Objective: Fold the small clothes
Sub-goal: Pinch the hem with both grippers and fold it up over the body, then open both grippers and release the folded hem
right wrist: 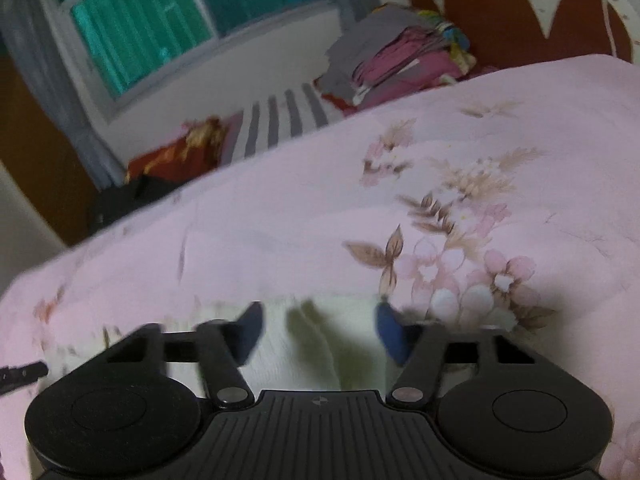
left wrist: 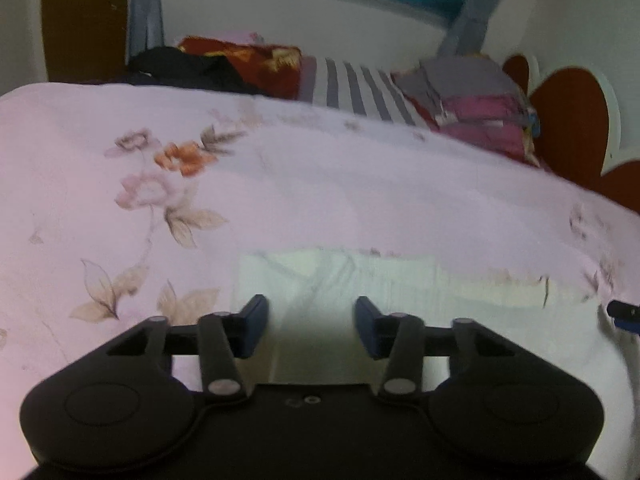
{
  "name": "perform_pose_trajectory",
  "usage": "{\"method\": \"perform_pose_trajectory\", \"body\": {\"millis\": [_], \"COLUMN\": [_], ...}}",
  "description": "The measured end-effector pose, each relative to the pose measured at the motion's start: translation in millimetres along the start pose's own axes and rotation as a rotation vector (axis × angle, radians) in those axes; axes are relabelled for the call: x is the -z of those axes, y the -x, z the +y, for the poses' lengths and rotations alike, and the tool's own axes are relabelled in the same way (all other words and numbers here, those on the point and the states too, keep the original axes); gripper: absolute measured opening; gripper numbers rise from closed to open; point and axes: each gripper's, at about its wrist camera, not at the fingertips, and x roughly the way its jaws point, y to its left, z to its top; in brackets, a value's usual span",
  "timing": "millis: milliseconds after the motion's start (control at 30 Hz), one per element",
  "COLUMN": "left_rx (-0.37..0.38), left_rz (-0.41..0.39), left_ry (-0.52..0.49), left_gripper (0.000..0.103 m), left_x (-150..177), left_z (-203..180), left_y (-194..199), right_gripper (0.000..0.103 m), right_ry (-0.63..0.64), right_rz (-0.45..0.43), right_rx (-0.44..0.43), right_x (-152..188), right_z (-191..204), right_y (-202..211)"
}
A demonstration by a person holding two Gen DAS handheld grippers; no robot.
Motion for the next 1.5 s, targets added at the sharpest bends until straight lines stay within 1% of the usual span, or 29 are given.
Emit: {"method": "perform_pose_trajectory", "body": {"millis": [33, 100, 133, 167, 200, 233, 300, 400, 467, 567, 600, 700, 867, 900, 933, 967, 1000, 1067, 1100, 1133, 1233, 1300, 1400, 1433, 1467, 1500], "left_rx": [-0.001, -0.007, -0.009, -0.010, -0.015, -0.019, -0.022, -0.022, -0.024, -0.027, -0.030, -0.034, -0.031, -0.031, -0.031, -0.032, -0.034, -0.037, -0.039, -0.042, -0.053, -0.068, -0.083, -0.085, -0.088, -0.098], "left_rz": [0.007, 0.013, 0.010, 0.005, -0.002, -0.013, -0.040, -0.077, -0.098, -0.099, -0.097, -0.089, -0.084, -0.084, -0.083, -0.081, -0.078, -0.076, -0.077, -0.082, -0.115, -0.154, -0.200, -0.198, -0.179, -0.156], "left_ry": [-0.004, -0.002, 0.000, -0.005, -0.015, -0.027, -0.043, -0.016, -0.001, -0.007, -0.009, 0.004, 0.008, 0.005, -0.001, -0.003, -0.004, -0.004, -0.004, -0.005, -0.005, -0.001, 0.021, 0.026, 0.018, 0.000], "left_gripper": [0.032, 0.016, 0.010, 0.004, 0.003, 0.003, 0.003, 0.003, 0.003, 0.003, 0.003, 0.003, 0.003, 0.003, 0.003, 0.003, 0.003, 0.003, 0.003, 0.003, 0.003, 0.002, 0.003, 0.002, 0.002, 0.002], "left_x": [2, 3, 3, 4, 4, 6, 7, 6, 3, 2, 2, 3, 3, 3, 3, 4, 5, 6, 6, 6, 7, 5, 1, 0, 0, 2], "left_z": [0, 0, 0, 0, -2, -4, -8, -6, -6, -7, -7, -5, -4, -4, -4, -5, -5, -5, -5, -6, -8, -9, -11, -12, -13, -15], "left_y": [-3, -5, -5, -5, -4, -2, 1, 7, 11, 11, 10, 6, 5, 5, 5, 4, 3, 2, 2, 2, 6, 11, 16, 15, 11, 6], "right_gripper": [0.051, 0.051, 0.047, 0.041, 0.027, 0.021, 0.021, 0.004, 0.004, 0.004, 0.004, 0.011, 0.015, 0.021, 0.037, 0.043, 0.045, 0.045, 0.041, 0.026, 0.003, 0.003, 0.003, 0.003, 0.003, 0.003], "right_ry": [0.010, 0.039, 0.056, 0.078, 0.099, 0.117, 0.137, 0.149, 0.155, 0.154, 0.155, 0.142, 0.140, 0.139, 0.135, 0.132, 0.134, 0.153, 0.171, 0.190, 0.190, 0.177, 0.129, 0.120, 0.122, 0.129], "right_rz": [0.011, 0.022, 0.024, 0.027, 0.036, 0.050, 0.063, 0.068, 0.050, 0.010, 0.003, 0.058, 0.065, 0.065, 0.061, 0.058, 0.061, 0.077, 0.071, 0.065, 0.066, 0.047, -0.031, -0.048, -0.055, -0.045], "right_rx": [-0.002, 0.005, 0.005, 0.005, 0.005, 0.005, 0.006, -0.011, -0.006, -0.010, 0.002, -0.017, -0.018, -0.017, -0.023, -0.031, -0.035, -0.058, -0.048, -0.040, -0.041, -0.043, -0.053, -0.053, -0.052, -0.045], "right_x": [2, 7, 8, 10, 11, 12, 14, 13, 12, 10, 8, 6, 5, 5, 4, 4, 5, 8, 10, 12, 12, 10, 0, -3, -4, -4], "right_z": [1, 4, 4, 7, 8, 9, 10, 10, 11, 11, 12, 9, 6, 6, 6, 5, 6, 9, 11, 14, 15, 15, 13, 13, 15, 17], "right_y": [-4, -9, -11, -13, -15, -18, -23, -25, -24, -20, -20, -30, -33, -32, -30, -30, -30, -30, -30, -30, -31, -29, -18, -17, -17, -20]}}
